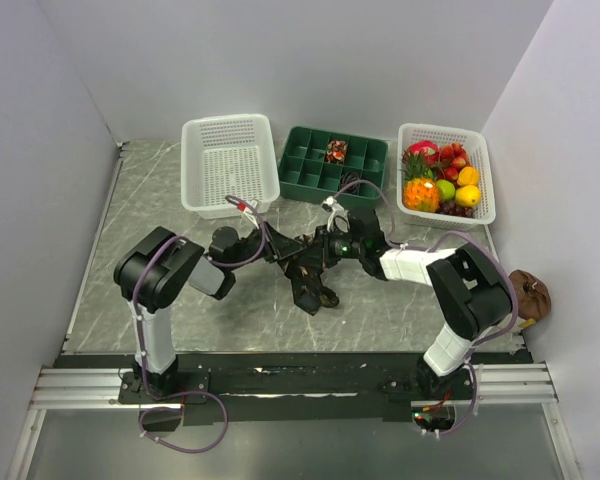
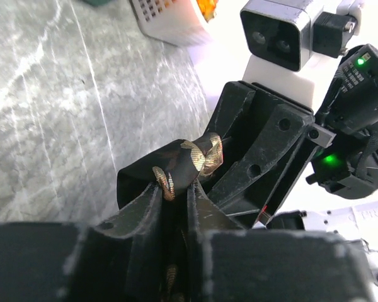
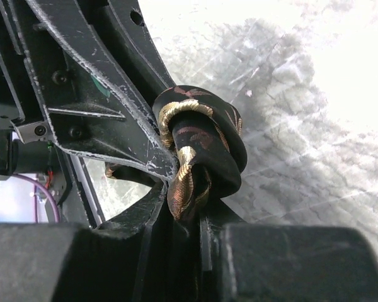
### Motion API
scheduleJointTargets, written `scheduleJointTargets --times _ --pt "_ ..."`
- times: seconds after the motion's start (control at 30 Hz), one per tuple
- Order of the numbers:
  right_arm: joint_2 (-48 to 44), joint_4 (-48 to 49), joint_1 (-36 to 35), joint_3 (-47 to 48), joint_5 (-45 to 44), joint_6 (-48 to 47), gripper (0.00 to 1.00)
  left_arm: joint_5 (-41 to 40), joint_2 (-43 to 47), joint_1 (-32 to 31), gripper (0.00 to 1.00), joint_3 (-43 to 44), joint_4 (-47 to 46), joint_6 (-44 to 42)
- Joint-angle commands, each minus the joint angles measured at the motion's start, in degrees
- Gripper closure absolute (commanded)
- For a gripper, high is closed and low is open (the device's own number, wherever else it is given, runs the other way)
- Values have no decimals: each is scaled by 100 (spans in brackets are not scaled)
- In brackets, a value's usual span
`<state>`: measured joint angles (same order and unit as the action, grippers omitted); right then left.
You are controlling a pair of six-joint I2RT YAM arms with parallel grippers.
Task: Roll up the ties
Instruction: Roll the tie at the center of the board.
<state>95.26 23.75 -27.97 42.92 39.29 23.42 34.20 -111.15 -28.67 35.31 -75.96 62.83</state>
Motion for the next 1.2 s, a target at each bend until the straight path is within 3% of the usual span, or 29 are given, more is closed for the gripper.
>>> scheduleJointTargets --times 0.0,0.07,0.1,0.2,0.3,0.43,0.5,0.57,0.67,0.73,0.87,0.93,1.07,1.17 --pt "88 -404 63 585 69 -566 100 -544 866 45 68 -147 325 -744" --pt "377 -1115 55 997 263 -951 100 -1183 1400 45 53 -305 1160 -1104" --pt "431 -1283 54 1095 290 -1075 100 -1439 1586 45 37 -366 1450 -1210" --pt "467 -1749 28 1324 185 -1401 100 -2491 2211 54 16 -306 2987 -1474" --pt "397 -2277 -42 1553 -60 -1743 100 -3170 2694 45 1 -244 3912 -1774" --pt "361 -2927 -191 1851 -298 -2235 99 -3700 3310 45 4 -261 4528 -2168" --pt "397 -3278 -323 2045 -491 -2289 92 -3858 3644 45 4 -296 4687 -2327" --pt "344 -3359 -420 2063 -737 -2544 72 -4200 3899 54 4 -306 5070 -2398" --pt "90 -3228 -517 1906 -1072 -2509 51 -4623 3996 54 4 -7 5635 -2556" --pt "-156 -3052 -525 1808 -1124 -2465 46 -4825 4066 54 3 98 5943 -2635" --pt "-657 -2771 -552 1572 -1361 -2386 19 -4861 4312 45 4 -6 5918 -2741" --pt "-964 -2657 -552 1509 -1458 -2369 11 -4843 4444 45 3 -59 5865 -2793" --pt "-1282 -2533 -561 1360 -1679 -2351 1 -4782 4515 45 4 -68 5839 -2951" --pt "-1063 -2874 -552 1544 -1714 -2500 1 -4677 4445 45 4 -24 5847 -2987"
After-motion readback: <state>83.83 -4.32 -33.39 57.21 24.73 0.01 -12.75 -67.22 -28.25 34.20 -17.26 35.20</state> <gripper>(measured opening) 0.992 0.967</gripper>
